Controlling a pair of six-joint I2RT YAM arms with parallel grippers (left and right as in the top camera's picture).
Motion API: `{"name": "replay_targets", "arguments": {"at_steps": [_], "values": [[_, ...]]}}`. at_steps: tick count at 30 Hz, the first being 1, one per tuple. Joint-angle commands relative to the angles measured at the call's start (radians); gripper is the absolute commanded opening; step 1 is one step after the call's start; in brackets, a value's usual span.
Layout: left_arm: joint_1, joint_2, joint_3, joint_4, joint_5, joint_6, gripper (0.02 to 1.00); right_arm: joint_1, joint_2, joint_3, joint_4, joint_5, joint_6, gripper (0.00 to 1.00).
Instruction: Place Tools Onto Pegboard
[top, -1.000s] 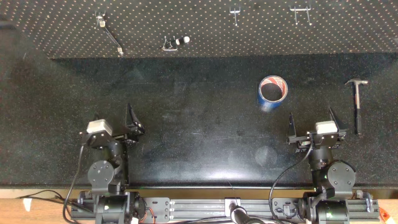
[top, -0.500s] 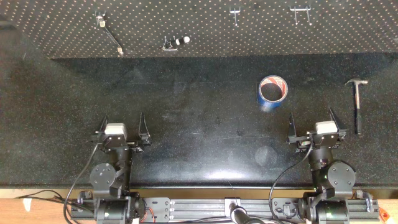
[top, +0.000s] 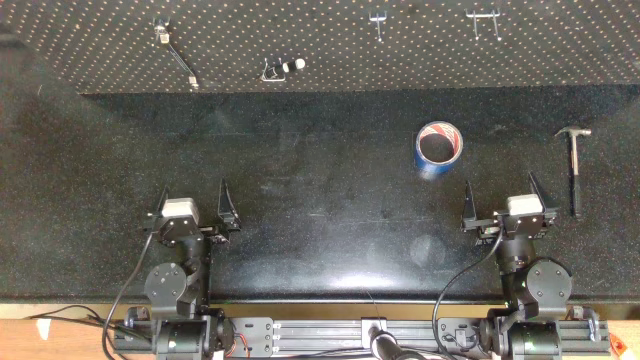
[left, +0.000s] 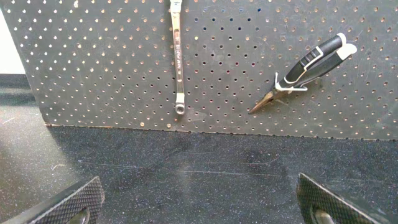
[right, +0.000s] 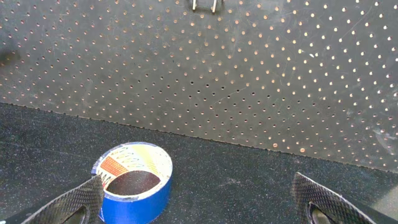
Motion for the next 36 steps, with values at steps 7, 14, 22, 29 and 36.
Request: {"name": "replay_targets", "arguments": {"at_steps": [7, 14, 22, 29, 36], "values": [[-0.003, -0.012, -0.005, -0.004, 0.019, 0.034, 0.996, 0.005, -0.007, -0.004, -0.003, -0.012, -0.011, 0.978], [-0.003, -0.012, -0.005, -0.004, 0.019, 0.034, 0.996, 0.005, -0.007, -0.004, -0.003, -0.012, -0.011, 0.978], [-0.003, -0.012, -0.005, -0.004, 0.019, 0.034, 0.996, 0.005, -0.007, -0.004, -0.004, -0.002, -0.011, 0.978], [-0.003, -0.012, -0.005, -0.005, 0.019, 0.034, 0.996, 0.005, 0.003, -0.001, 0.006, 0.073, 0.251, 0.978], [-0.003, -0.012, -0.005, -0.004, 0.019, 0.034, 0.996, 0.049, 0.364, 0.254, 0.028, 0.047, 0.287, 0.980]]}}
